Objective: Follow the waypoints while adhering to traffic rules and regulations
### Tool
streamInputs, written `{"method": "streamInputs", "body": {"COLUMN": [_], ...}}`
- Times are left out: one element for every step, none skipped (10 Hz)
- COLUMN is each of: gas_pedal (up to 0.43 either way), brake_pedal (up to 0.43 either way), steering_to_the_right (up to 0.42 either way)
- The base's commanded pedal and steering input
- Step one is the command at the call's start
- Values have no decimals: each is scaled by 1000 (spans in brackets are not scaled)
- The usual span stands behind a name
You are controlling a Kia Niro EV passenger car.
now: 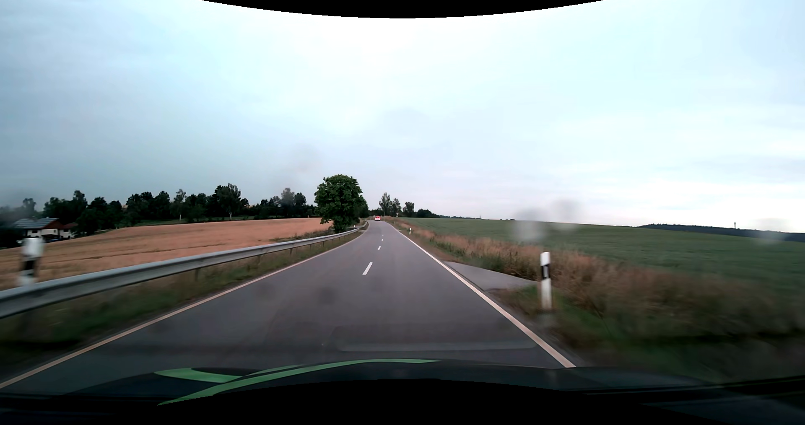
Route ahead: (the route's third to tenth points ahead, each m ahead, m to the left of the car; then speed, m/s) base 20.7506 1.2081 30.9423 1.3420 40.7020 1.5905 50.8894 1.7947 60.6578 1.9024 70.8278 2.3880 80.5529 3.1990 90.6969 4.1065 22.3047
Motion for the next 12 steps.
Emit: {"method": "streamInputs", "body": {"gas_pedal": [0, 0, 0, 8, 28, 39, 59, 67, 79, 79, 79, 79], "brake_pedal": [0, 0, 0, 0, 0, 0, 0, 0, 0, 0, 0, 0], "steering_to_the_right": [-6, -5, -5, -5, -5, -6, -5, -6, -6, -6, -5, -6]}}
